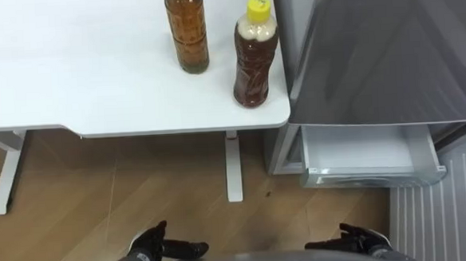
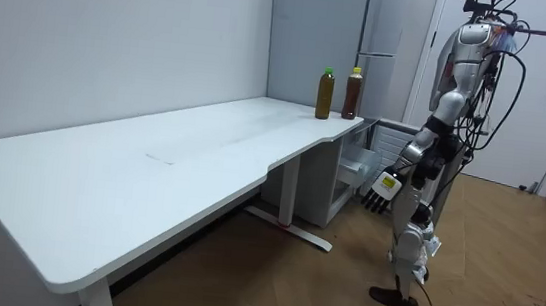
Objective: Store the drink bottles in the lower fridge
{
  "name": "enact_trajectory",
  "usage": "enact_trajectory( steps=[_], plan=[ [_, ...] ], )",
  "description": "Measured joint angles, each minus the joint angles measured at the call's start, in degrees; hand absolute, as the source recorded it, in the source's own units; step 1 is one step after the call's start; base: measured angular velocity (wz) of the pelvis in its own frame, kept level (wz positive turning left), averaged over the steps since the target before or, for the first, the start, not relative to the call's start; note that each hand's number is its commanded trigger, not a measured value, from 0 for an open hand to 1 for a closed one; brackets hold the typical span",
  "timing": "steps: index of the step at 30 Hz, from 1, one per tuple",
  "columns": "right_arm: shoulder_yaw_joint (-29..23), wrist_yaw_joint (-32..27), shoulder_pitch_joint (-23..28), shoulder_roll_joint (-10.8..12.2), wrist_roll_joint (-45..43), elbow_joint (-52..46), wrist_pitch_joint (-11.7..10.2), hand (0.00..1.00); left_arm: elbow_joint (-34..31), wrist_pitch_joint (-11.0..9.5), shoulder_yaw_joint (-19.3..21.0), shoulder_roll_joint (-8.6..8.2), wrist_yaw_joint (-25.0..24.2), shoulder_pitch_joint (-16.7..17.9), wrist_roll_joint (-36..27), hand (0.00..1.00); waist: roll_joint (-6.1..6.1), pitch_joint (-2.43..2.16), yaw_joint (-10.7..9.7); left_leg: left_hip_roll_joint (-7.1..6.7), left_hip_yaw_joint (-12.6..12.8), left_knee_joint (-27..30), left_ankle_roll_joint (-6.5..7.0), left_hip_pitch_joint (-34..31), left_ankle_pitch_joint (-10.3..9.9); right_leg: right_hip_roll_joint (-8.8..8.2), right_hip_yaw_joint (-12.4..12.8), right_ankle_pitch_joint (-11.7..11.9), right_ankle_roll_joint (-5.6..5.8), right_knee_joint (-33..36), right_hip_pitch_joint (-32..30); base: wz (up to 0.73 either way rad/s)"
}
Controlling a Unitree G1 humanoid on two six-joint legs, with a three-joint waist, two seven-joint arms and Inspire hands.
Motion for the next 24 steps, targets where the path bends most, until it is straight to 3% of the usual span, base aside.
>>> enact_trajectory(
  steps=[4, 13, 24],
  plan=[
    [0.0, 0.0, 0.1, 0.1, 0.1, 0.0, 0.1, 0.00, 0.0, 0.0, 0.0, 0.02, 0.2, 0.0, 0.0, 0.00, -0.09, 0.16, 0.0, 0.00, 0.0, 0.0, 0.00, 0.4, 0.0, 0.00, 0.0, -0.1, 0.01, -0.1, 0.0, 0.00],
    [-0.5, -0.1, 0.1, 0.1, 0.3, 0.0, 0.5, 0.00, -0.2, 0.1, 0.0, 0.06, 0.6, 0.1, 0.6, 0.00, -0.28, -0.25, -0.2, -0.05, -0.1, 0.1, 0.00, 0.5, 0.0, 0.01, 0.0, -0.2, 0.00, 0.0, -0.1, 0.00],
    [-2.8, -1.6, 0.2, 0.2, -3.6, -0.3, 0.4, 0.00, 0.2, 0.9, 2.4, 0.08, 2.9, 0.7, -1.4, 0.00, -0.62, -0.30, -0.2, -0.10, -0.6, 0.0, 0.00, 0.8, 0.0, 0.01, -0.4, -0.2, -0.01, 0.0, 0.6, 0.01]
  ],
)
